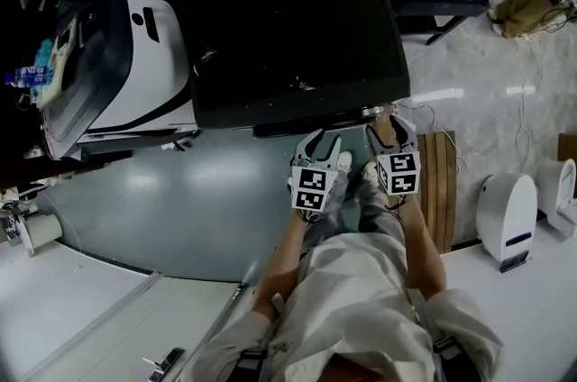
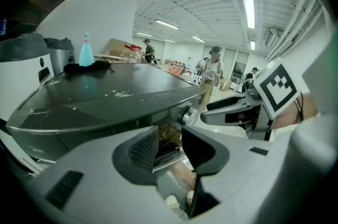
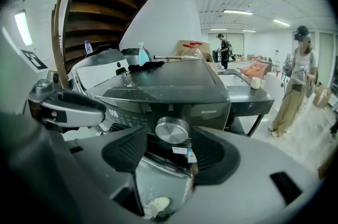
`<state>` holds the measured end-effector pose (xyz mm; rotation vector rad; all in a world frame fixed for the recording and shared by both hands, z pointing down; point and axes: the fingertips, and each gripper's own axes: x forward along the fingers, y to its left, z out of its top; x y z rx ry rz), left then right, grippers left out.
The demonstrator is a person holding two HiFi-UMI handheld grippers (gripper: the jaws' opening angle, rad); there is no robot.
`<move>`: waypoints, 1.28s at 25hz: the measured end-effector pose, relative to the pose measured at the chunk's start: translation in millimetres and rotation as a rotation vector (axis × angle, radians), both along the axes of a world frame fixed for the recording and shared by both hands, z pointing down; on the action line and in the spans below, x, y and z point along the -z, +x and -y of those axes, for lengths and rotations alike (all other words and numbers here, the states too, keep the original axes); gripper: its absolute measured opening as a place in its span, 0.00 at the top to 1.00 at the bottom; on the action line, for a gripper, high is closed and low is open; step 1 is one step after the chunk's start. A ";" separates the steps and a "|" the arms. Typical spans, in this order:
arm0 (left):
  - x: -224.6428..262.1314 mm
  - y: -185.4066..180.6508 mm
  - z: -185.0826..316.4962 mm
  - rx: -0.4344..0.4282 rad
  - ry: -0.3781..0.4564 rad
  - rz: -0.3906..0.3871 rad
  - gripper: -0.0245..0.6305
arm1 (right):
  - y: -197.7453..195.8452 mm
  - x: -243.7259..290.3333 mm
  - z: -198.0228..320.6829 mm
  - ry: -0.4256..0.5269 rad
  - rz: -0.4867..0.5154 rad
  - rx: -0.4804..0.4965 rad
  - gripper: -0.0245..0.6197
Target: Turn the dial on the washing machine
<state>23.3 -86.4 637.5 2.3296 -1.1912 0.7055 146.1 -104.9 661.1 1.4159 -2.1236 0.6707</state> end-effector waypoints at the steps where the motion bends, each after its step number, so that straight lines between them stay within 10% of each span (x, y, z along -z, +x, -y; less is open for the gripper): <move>1: -1.5 0.1 0.0 0.000 -0.002 0.001 0.74 | -1.6 -2.2 1.7 0.000 0.000 0.000 0.55; 32: -15.9 -4.1 -2.4 -0.001 -0.033 -0.002 0.74 | -8.4 -38.8 24.9 -0.053 0.060 -0.086 0.55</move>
